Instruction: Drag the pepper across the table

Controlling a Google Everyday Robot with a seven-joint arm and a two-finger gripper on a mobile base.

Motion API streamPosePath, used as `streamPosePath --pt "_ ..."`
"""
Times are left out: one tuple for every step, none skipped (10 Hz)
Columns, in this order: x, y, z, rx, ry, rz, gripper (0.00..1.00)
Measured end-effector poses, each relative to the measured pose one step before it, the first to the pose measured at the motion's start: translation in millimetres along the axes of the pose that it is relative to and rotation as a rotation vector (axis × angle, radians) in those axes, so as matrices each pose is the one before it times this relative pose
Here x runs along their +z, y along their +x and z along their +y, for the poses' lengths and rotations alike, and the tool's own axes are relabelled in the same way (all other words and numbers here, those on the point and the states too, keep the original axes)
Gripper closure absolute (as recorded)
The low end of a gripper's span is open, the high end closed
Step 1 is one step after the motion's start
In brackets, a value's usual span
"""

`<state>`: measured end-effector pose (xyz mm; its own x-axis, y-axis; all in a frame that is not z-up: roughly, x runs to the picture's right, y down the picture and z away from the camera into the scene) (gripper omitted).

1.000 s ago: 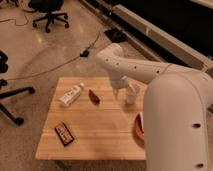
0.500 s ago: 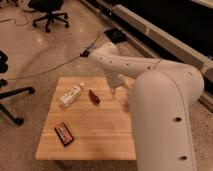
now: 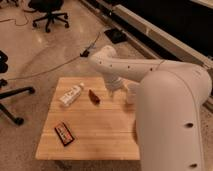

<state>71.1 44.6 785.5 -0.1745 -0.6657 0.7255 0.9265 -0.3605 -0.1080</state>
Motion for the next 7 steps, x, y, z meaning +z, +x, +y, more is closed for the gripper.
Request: streamPosePath --pt "0.48 -2.20 -9.55 -0.02527 0.00707 0.01135 0.35" --pt "-0.41 -2.20 -22.15 -0.04748 0.01694 0.02339 0.35" --pt "-0.80 0.59 -19.86 -0.04240 0.01779 0.02249 0.35" --pt "0.47 0.82 -15.60 -0.03875 0.02565 0.02131 0.35" --pt "5.09 2.99 -9.32 -0.03979 0.04624 0.02254 0.35" --pt "5.27 2.90 -4.25 -0.02387 0.04841 0.01144 0.35" --pt "0.88 2.80 -0.11 -0.01450 0.02320 0.01011 0.35"
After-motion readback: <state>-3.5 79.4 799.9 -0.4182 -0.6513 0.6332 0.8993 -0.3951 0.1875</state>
